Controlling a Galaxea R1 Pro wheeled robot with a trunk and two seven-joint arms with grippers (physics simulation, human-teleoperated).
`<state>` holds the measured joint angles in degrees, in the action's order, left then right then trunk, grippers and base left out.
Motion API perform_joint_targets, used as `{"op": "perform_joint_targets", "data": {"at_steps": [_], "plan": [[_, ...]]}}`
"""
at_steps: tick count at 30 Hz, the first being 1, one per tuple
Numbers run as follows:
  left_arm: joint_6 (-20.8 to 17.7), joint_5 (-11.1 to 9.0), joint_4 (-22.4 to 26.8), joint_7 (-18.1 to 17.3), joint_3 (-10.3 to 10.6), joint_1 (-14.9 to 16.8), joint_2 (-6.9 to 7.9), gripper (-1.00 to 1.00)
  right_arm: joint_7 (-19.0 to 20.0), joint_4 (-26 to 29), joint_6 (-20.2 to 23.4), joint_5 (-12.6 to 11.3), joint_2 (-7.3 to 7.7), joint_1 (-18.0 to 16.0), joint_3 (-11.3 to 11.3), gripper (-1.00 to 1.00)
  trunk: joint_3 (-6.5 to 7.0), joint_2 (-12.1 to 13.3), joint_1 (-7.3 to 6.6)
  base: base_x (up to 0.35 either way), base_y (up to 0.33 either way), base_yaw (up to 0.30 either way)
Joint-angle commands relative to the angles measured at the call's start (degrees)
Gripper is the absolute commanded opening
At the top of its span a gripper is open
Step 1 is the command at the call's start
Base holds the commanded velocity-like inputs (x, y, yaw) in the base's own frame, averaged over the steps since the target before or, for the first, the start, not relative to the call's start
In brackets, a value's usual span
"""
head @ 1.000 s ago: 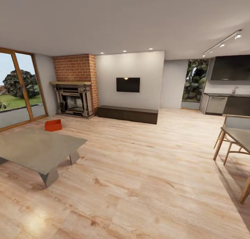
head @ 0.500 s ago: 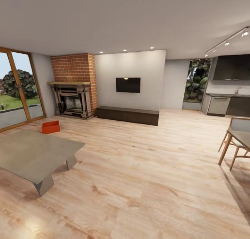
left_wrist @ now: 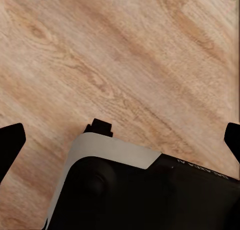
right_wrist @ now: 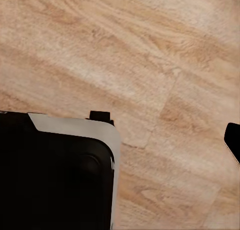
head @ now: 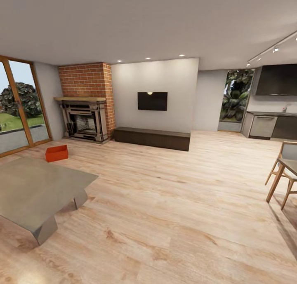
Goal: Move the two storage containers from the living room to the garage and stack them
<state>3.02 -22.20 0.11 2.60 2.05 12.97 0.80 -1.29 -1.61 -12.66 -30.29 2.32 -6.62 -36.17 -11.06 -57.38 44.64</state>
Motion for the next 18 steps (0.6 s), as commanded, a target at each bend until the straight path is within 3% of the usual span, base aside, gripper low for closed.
{"op": "perform_joint_targets", "data": {"at_steps": [1,18], "plan": [[0.1,-0.3,0.0,0.1,0.2,0.0,-0.01,1.00,0.0,-0.1,-0.3,-0.4,-0.03,-0.1,-0.5,1.00,-0.08,0.0,0.04,0.327,0.000,0.000],[0.1,-0.3,0.0,0.1,0.2,0.0,-0.01,1.00,0.0,-0.1,-0.3,-0.4,-0.03,-0.1,-0.5,1.00,-0.08,0.0,0.04,0.327,0.000,0.000]]}}
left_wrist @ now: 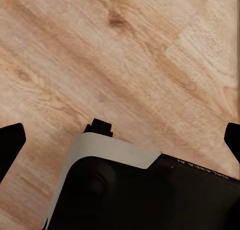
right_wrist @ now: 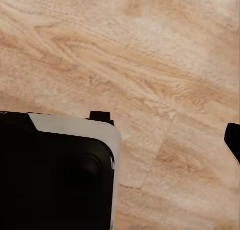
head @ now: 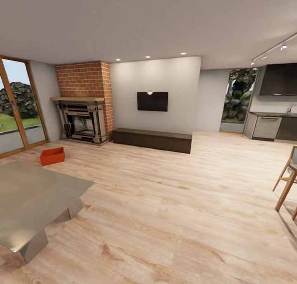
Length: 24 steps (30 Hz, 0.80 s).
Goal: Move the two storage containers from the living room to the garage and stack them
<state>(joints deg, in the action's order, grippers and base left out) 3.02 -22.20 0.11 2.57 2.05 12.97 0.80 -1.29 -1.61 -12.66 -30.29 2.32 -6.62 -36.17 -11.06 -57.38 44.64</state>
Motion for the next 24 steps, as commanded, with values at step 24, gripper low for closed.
{"op": "perform_joint_targets", "data": {"at_steps": [24], "plan": [[0.2,-0.3,0.0,0.2,0.2,0.0,-0.10,1.00,-0.1,-0.1,-0.3,-0.4,-0.12,-0.1,-0.3,1.00,-0.08,0.0,0.04,0.327,0.000,0.000]]}}
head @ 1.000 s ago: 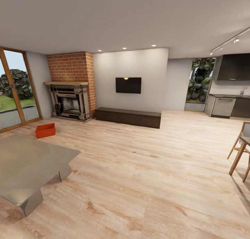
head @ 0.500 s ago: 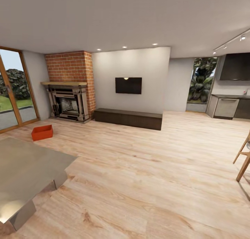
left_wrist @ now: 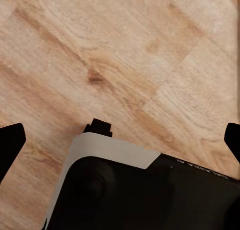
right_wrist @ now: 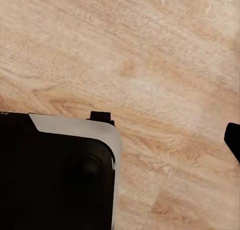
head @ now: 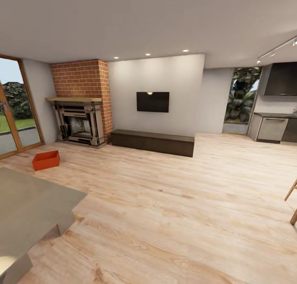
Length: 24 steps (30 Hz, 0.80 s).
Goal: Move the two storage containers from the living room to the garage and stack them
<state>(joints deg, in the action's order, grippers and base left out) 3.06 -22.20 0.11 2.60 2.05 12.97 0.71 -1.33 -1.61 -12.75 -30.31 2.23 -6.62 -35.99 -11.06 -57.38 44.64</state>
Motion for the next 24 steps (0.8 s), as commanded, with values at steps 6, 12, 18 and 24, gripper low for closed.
{"op": "perform_joint_targets", "data": {"at_steps": [6,12,18,24], "plan": [[0.1,-0.3,0.0,0.1,0.2,0.0,-0.01,1.00,-0.1,-0.1,-0.3,-0.4,0.13,-0.1,-0.4,1.00,-0.08,0.0,0.04,0.327,0.000,0.000],[0.2,-0.3,0.0,0.1,0.2,0.0,-0.01,1.00,-0.1,-0.1,-0.3,-0.4,-0.10,-0.1,-0.5,1.00,-0.08,0.0,0.04,0.327,0.000,0.000],[0.2,-0.2,0.0,0.1,0.2,0.0,-0.01,1.00,-0.1,-0.1,-0.3,-0.4,-0.21,-0.1,-0.4,1.00,-0.08,0.0,0.04,0.327,0.000,0.000],[0.2,-0.3,0.0,0.1,0.2,0.0,-0.01,1.00,-0.1,-0.1,-0.3,-0.4,-0.21,-0.1,-0.4,1.00,-0.08,0.0,0.04,0.327,0.000,0.000]]}}
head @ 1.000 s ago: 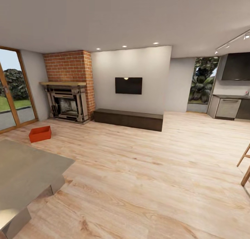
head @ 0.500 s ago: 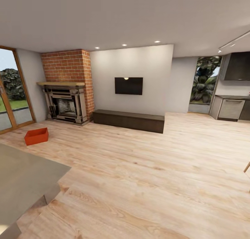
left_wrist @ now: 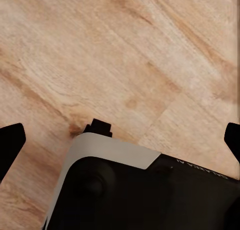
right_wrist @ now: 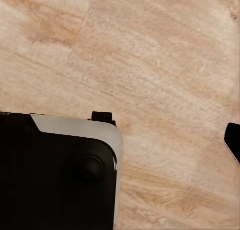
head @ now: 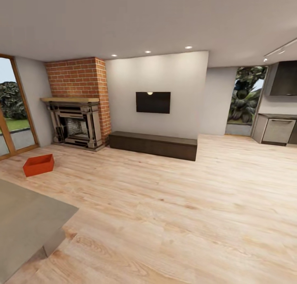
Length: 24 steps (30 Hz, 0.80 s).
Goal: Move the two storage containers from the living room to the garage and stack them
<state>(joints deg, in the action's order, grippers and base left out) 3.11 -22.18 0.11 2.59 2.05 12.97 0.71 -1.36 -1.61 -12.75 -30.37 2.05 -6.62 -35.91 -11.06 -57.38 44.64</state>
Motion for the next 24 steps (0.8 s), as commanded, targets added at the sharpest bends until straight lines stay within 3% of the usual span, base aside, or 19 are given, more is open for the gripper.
{"op": "perform_joint_targets", "data": {"at_steps": [1,24], "plan": [[0.1,-0.3,0.0,0.1,0.2,0.0,-0.01,1.00,0.0,-0.1,-0.3,-0.4,-0.03,-0.1,-0.5,1.00,-0.08,0.0,0.04,0.327,0.000,0.000],[0.0,-0.3,0.0,0.1,0.2,0.0,-0.01,1.00,0.0,-0.1,-0.2,-0.4,-0.03,-0.1,-0.5,1.00,-0.08,0.0,0.04,0.327,0.000,0.000]]}}
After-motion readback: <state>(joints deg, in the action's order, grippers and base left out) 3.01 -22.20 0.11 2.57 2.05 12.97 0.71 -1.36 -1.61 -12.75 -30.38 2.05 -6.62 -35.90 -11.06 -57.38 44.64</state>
